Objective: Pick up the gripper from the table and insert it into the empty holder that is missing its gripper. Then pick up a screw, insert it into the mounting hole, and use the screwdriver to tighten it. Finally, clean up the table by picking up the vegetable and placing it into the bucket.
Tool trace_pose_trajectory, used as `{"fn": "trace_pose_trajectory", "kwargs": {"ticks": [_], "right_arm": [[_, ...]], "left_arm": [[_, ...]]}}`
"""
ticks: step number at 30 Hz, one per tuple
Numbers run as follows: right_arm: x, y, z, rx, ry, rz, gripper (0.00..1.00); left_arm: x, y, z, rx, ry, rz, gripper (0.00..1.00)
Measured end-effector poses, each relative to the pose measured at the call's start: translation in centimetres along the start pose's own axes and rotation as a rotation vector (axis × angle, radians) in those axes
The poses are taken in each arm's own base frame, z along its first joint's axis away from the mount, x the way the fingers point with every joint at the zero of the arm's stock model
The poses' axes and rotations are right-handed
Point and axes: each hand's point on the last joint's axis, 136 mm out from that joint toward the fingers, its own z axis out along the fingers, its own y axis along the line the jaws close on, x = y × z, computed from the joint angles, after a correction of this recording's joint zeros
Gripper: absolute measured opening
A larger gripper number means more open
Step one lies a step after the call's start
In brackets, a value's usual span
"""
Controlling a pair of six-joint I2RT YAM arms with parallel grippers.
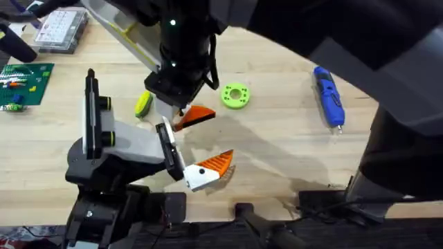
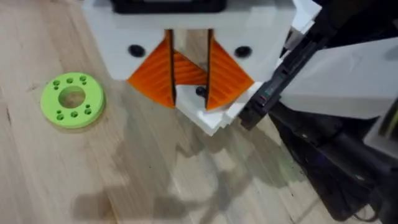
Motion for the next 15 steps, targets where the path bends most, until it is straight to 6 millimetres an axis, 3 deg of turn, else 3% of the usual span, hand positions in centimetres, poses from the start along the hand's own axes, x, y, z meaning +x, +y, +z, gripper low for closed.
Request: {"fn": "trace_pose_trajectory", "kwargs": {"ticks": [9, 15], "right_arm": [[-0.07, 0.38, 0.02, -0.012, -0.003, -0.005, 0.015], [0.19, 0.39, 0.02, -0.012, 0.008, -0.003, 0.007]], "left_arm": [[0.0, 0.01, 0.0, 0.0, 0.0, 0.0, 0.986], [0.0, -0.01, 0.0, 0.0, 0.0, 0.0, 0.986]]}}
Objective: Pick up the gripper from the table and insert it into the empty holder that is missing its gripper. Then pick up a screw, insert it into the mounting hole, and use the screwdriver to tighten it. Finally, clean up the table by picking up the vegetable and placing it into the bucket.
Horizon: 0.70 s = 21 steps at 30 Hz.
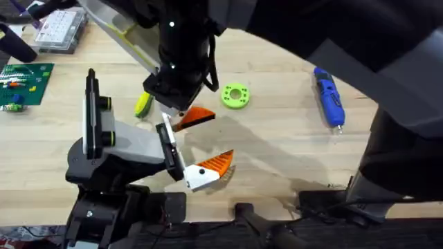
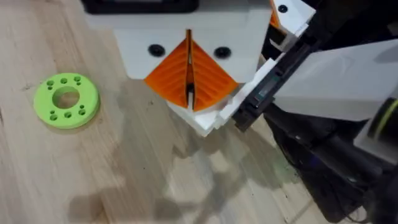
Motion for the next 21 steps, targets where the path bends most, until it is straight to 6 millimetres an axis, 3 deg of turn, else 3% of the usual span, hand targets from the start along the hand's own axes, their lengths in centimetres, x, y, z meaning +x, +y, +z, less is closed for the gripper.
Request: {"fn": "trace_pose_trajectory", "kwargs": {"ticks": [21], "right_arm": [[0.2, 1.2, 0.6, -0.006, 0.02, -0.026, 0.006]], "left_arm": [[0.0, -0.1, 0.0, 0.004, 0.001, -0.009, 0.986]]}}
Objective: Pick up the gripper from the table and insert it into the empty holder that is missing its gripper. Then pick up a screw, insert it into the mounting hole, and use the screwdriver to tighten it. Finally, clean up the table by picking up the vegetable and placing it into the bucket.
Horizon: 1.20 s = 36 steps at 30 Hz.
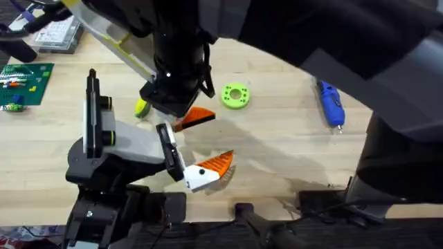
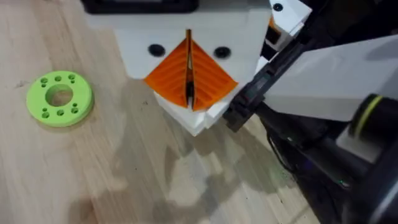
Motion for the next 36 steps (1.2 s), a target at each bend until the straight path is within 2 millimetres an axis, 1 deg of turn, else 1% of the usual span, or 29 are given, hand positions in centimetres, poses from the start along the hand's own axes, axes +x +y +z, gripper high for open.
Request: {"fn": "trace_pose_trajectory", "kwargs": {"ticks": [7, 10, 15, 17, 18, 20, 22, 23, 24, 25, 27, 30, 36], "right_arm": [[0.2, 0.0, 0.0, 0.007, 0.008, -0.001, 0.007], [0.2, -0.1, 0.0, 0.008, 0.01, 0.002, 0.107], [-0.1, -0.6, -0.1, 0.0, -0.008, 0.014, 0.175], [-0.3, -1.1, -0.3, 0.005, -0.02, 0.025, 0.261], [-0.3, -1.4, -0.4, 0.008, -0.023, 0.036, 0.287], [-0.3, -2.1, -0.8, 0.013, -0.027, 0.057, 0.443], [-0.5, -2.7, -1.6, 0.02, -0.045, 0.071, 0.639], [-0.6, -2.9, -2.2, 0.024, -0.056, 0.073, 0.81], [-0.8, -2.9, -2.8, 0.027, -0.072, 0.072, 0.946], [-0.9, -2.9, -3.4, 0.029, -0.089, 0.071, 0.981], [-1.0, -2.7, -4.6, 0.03, -0.114, 0.067, 0.994], [-1.0, -2.5, -5.6, 0.031, -0.138, 0.063, 0.995], [-0.9, -2.5, -5.8, 0.032, -0.14, 0.063, 0.997]], "left_arm": [[0.0, 0.0, 0.0, 0.003, 0.001, -0.001, 0.986], [0.0, 0.0, 0.0, 0.0, 0.0, -0.001, 0.986], [0.0, 0.1, 0.0, -0.004, -0.001, 0.0, 0.986], [0.0, 0.1, 0.0, -0.004, -0.001, 0.005, 0.986], [0.0, 0.1, 0.0, -0.005, -0.001, 0.006, 0.986], [0.0, 0.1, 0.0, -0.005, -0.001, 0.009, 0.986], [0.0, 0.1, 0.0, -0.005, -0.001, 0.009, 0.986], [0.0, 0.1, 0.0, -0.005, -0.001, 0.009, 0.986], [0.0, 0.1, 0.0, -0.005, -0.001, 0.009, 0.986], [0.0, 0.1, 0.0, -0.005, -0.001, 0.009, 0.986], [0.0, 0.1, 0.0, -0.005, -0.001, 0.009, 0.986], [0.0, 0.1, 0.0, -0.005, -0.001, 0.009, 0.986], [0.0, 0.1, 0.0, -0.005, -0.001, 0.009, 0.986]]}}
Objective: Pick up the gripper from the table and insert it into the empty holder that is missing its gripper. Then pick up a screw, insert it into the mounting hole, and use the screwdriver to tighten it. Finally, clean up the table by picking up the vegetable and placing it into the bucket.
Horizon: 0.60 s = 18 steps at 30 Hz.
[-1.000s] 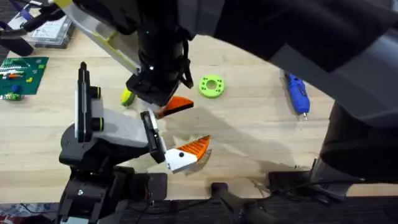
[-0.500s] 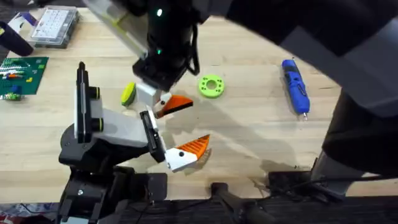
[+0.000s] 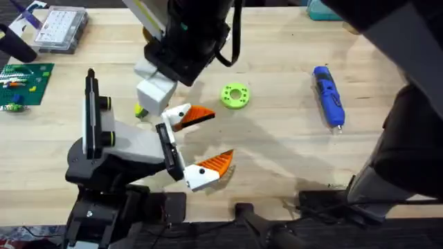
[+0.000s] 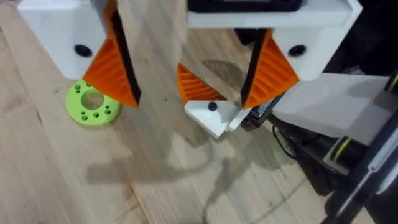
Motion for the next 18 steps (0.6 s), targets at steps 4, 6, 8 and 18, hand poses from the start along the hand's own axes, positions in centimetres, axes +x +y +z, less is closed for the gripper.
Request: {"fn": "trace_pose_trajectory", "kwargs": {"ticks": [4, 6, 8, 18], "right_arm": [[0.09, 0.0, 0.0, 0.0, 0.003, 0.001, 0.996], [0.11, 0.0, 0.0, 0.0, 0.005, 0.001, 0.996], [0.14, 0.0, 0.0, 0.0, 0.006, 0.001, 0.996], [0.54, 0.01, -0.01, 0.0, 0.022, 0.003, 0.995]], "left_arm": [[-0.01, 0.0, 0.0, 0.0, 0.0, 0.001, 0.917], [-0.01, 0.03, 0.0, -0.001, 0.0, 0.0, 0.729], [-0.01, 0.06, 0.0, -0.003, -0.001, 0.006, 0.459], [-0.01, 0.07, 0.0, -0.004, -0.001, 0.011, 0.006]]}}
